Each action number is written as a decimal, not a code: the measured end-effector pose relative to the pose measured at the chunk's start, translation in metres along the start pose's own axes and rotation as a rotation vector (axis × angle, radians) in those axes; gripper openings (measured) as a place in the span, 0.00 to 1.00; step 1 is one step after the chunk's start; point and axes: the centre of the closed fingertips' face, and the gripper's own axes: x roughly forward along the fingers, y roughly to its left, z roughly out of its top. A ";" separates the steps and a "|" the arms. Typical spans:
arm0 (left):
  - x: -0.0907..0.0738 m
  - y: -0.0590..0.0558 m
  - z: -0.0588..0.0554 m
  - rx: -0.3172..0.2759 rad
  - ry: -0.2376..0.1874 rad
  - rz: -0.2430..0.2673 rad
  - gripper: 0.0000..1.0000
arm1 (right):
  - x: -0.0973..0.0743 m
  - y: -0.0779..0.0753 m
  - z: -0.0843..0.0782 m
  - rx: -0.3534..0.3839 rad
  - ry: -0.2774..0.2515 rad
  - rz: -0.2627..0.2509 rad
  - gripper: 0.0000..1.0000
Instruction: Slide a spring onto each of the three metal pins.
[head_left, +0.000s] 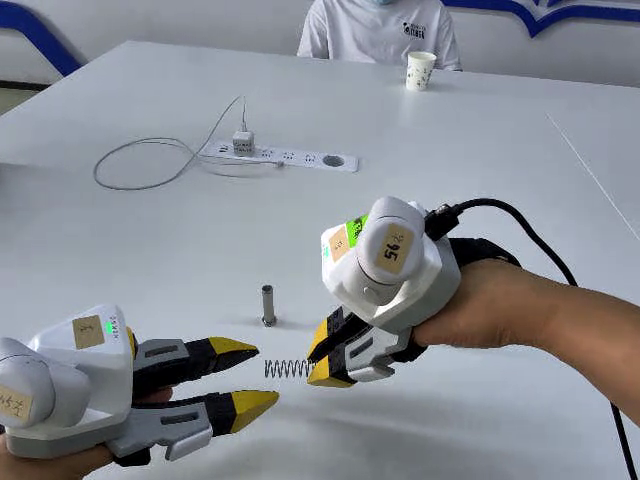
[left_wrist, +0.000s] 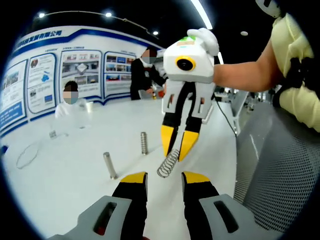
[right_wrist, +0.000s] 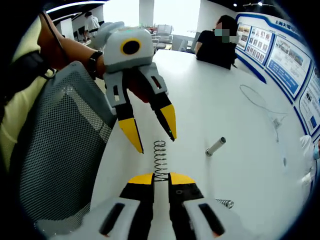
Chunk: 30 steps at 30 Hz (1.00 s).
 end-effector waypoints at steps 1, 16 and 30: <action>0.000 -0.001 0.001 0.001 -0.002 -0.005 0.26 | 0.000 0.001 0.001 -0.004 -0.006 0.002 0.11; 0.005 -0.012 0.007 -0.003 -0.029 -0.061 0.14 | -0.002 0.009 0.007 -0.080 -0.053 0.033 0.11; 0.003 -0.012 0.006 0.002 -0.035 -0.072 0.12 | -0.001 0.011 0.007 -0.111 -0.054 0.036 0.11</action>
